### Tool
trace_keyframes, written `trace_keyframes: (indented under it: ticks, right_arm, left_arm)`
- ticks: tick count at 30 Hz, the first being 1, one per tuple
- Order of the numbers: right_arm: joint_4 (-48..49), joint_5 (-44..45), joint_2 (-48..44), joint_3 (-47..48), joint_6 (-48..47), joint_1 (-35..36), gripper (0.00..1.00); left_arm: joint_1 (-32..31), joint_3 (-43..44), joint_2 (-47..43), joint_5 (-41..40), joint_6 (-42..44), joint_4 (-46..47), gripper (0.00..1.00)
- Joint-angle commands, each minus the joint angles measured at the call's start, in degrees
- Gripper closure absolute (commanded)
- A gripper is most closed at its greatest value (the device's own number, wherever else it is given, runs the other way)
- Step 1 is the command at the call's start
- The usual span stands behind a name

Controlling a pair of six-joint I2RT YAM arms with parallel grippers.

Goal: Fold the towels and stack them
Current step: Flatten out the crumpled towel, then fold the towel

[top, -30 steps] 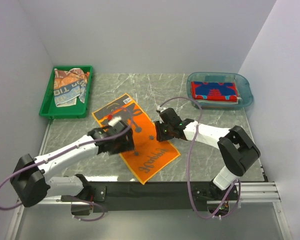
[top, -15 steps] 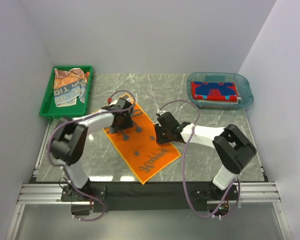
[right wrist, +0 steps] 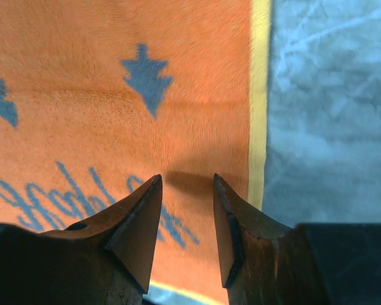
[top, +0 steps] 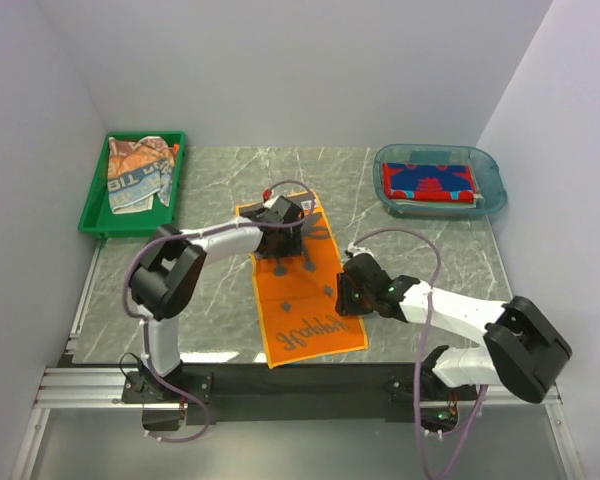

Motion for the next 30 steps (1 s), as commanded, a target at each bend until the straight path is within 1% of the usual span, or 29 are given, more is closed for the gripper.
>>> trace_keyframes:
  ticks: [1,3,5,6,7,8,9,11,12,13,14,15,16,17,18,20,21,23,25,26,30]
  right_arm:
    - [-5.28,-0.65,-4.39,2.47,-0.97,0.26,0.54]
    - [-5.9,-0.92,-5.09,6.51,-4.22,-0.61,0.53]
    - [-5.91,-2.06,-4.4,11.85,-8.25,-2.45,0.52]
    - [-5.99,-2.06,-2.39,13.89,-9.67,-3.77,0.51]
    - [-6.78,-3.72,-0.98,16.26,-11.16,-6.56,0.51]
    - [-7.57,-5.47,0.78,21.68,-14.48,-7.9,0.49]
    - [-8.27,-5.58,4.53,24.6,-16.25,-8.87,0.49]
    - [-8.55,-4.27,7.98,31.79,-19.85,-10.45,0.46]
    - [-7.93,-4.35,11.05,33.84,-21.09,-10.9,0.46]
    - [-6.88,-4.87,12.9,35.86,-22.32,-11.42,0.46]
    - [-6.96,-5.66,14.84,40.23,-24.25,-12.65,0.46]
    - [-7.22,-6.8,19.29,42.63,-25.31,-13.18,0.46]
    - [-7.57,-7.33,21.6,45.0,-26.37,-13.53,0.46]
    - [-7.4,-7.69,25.54,48.59,-27.86,-14.32,0.46]
    - [-7.31,-7.95,27.32,50.19,-28.66,-14.68,0.46]
    - [-6.96,-9.18,30.66,54.92,-30.24,-15.2,0.46]
    - [-7.13,-9.27,33.9,56.43,-30.68,-15.64,0.46]
    - [-7.49,-9.36,36.81,60.82,-31.91,-15.91,0.46]
    - [-7.31,-9.71,40.68,63.29,-32.53,-16.0,0.46]
    - [-7.66,-10.23,43.31,66.0,-34.1,-16.0,0.46]
    - [-9.24,-9.8,48.51,71.47,-34.99,-16.0,0.46]
  left_arm:
    - [-0.54,-7.58,-8.09,3.11,-0.97,-0.31,0.19]
    - [-0.54,-10.04,-12.99,2.23,-1.06,-1.27,0.17]
    - [-0.19,-9.88,-15.82,1.0,-0.71,-2.42,0.14]
    - [0.68,-8.83,-18.19,0.47,-0.28,-2.86,0.13]
    - [1.47,-8.22,-19.08,0.21,-0.01,-3.65,0.1]
    - [2.52,-6.9,-19.7,-0.58,0.34,-3.74,0.09]
    - [4.97,-6.19,-20.23,-1.02,1.13,-3.92,0.08]
    - [7.79,-4.44,-19.62,-0.59,2.1,-4.88,0.06]
    - [10.16,-2.25,-18.05,-0.15,3.15,-5.32,0.06]
    - [11.14,-1.1,-17.08,-0.15,3.68,-5.5,0.08]
    - [12.11,0.82,-16.02,0.02,4.29,-5.59,0.1]
    - [14.03,1.89,-13.66,1.07,5.78,-5.85,0.12]
    - [15.01,3.12,-12.42,1.26,6.4,-6.29,0.13]
    - [16.15,5.74,-11.02,1.69,7.1,-7.6,0.13]
    - [18.51,7.07,-8.22,2.31,8.16,-8.39,0.14]
    - [20.63,10.05,-5.83,3.27,9.21,-9.01,0.16]
    - [22.21,10.86,-3.82,3.8,10.53,-8.93,0.17]
    - [23.1,12.87,-1.7,4.6,11.5,-8.75,0.2]
    - [23.8,14.2,1.73,5.47,12.91,-8.84,0.23]
    - [24.15,15.77,4.26,6.69,13.35,-9.1,0.23]
    - [25.03,19.21,8.85,7.49,14.84,-10.42,0.25]
